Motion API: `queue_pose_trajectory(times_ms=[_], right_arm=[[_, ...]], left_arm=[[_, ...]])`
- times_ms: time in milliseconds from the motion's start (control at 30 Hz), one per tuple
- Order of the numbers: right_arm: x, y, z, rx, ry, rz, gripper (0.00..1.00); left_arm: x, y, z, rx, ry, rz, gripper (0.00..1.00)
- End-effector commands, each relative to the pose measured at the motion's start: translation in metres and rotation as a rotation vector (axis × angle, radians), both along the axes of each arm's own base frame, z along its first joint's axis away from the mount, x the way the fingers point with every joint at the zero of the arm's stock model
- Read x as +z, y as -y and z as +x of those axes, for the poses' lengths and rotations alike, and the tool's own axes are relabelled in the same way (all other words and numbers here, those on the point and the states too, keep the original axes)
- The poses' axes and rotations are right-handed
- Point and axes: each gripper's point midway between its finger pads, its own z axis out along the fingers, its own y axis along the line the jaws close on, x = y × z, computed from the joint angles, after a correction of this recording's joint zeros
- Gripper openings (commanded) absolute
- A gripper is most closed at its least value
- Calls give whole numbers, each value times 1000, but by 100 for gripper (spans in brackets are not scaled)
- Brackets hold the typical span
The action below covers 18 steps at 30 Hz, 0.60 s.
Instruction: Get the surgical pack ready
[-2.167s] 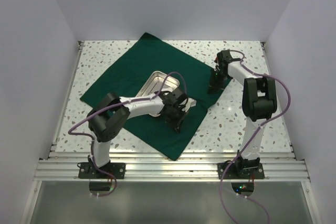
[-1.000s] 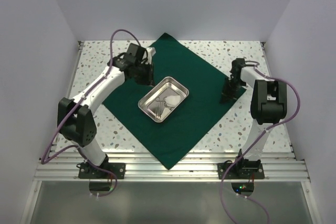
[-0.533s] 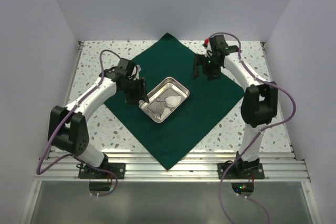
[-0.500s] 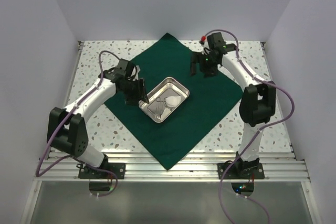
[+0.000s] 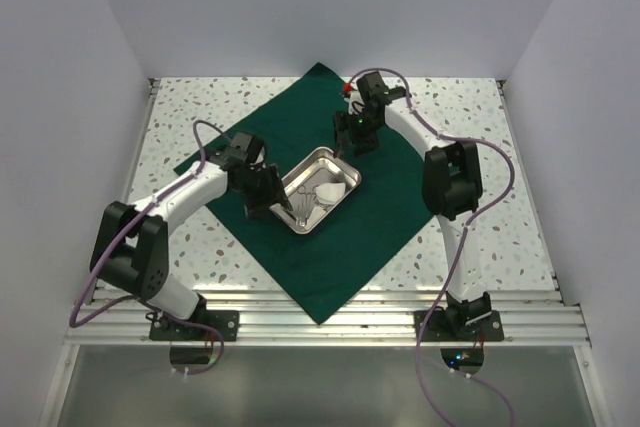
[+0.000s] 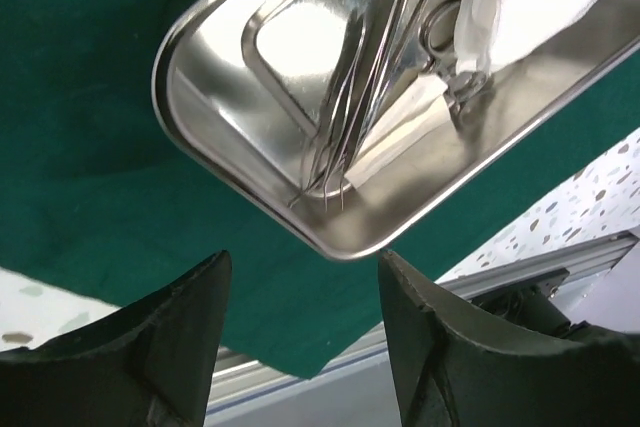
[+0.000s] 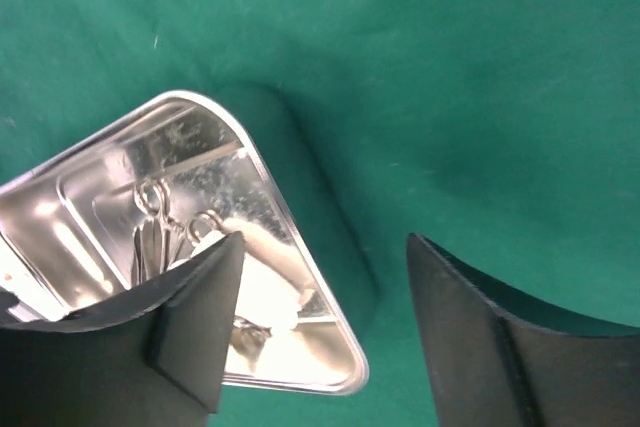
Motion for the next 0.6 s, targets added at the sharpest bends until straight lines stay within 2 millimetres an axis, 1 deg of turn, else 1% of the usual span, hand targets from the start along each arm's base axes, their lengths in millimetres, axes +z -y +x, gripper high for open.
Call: queue_pose_trajectory(times_ms=[0, 33, 67, 167, 200, 267, 300, 333, 367, 400, 433, 467, 500, 533, 567], right_arm=[[8, -11, -8, 59, 16, -15, 68], [5, -11, -11, 64, 4, -20, 62], [2, -11, -13, 66, -2, -25, 60], [-3, -7, -18, 53, -18, -40, 51], [-3, -7, -19, 54, -23, -41, 49], [-7, -5, -24, 51, -40, -49, 44], [-10, -5, -26, 53, -49, -51, 39], [-13, -4, -30, 55, -62, -55, 37], [-13, -2, -32, 53, -71, -55, 35], [-13, -1, -35, 53, -78, -54, 27], [-16, 0, -41, 52, -100, -58, 23], [-11, 1, -43, 49, -92, -55, 19], [-10, 3, -46, 41, -98, -58, 13], [-14, 7, -54, 28, -120, -68, 11], [-13, 9, -57, 15, -121, -75, 8]], left_arm=[[-11, 10, 19, 29, 28, -27, 63], [-14, 12, 20, 25, 26, -33, 61], [-19, 14, 25, 22, 23, -30, 56], [-24, 14, 35, 6, 34, -3, 50], [-26, 13, 38, -3, 36, 3, 47], [-30, 13, 42, -13, 27, 19, 42], [-31, 13, 43, -22, 27, 23, 41], [-32, 12, 45, -27, 30, 33, 39], [-30, 12, 49, -34, 39, 43, 35], [-29, 11, 52, -51, 52, 57, 33], [-28, 8, 57, -54, 67, 81, 32], [-23, 8, 64, -58, 81, 92, 28], [-22, 6, 69, -86, 101, 109, 26], [-20, 5, 74, -105, 115, 123, 24], [-16, 6, 86, -119, 128, 131, 20]])
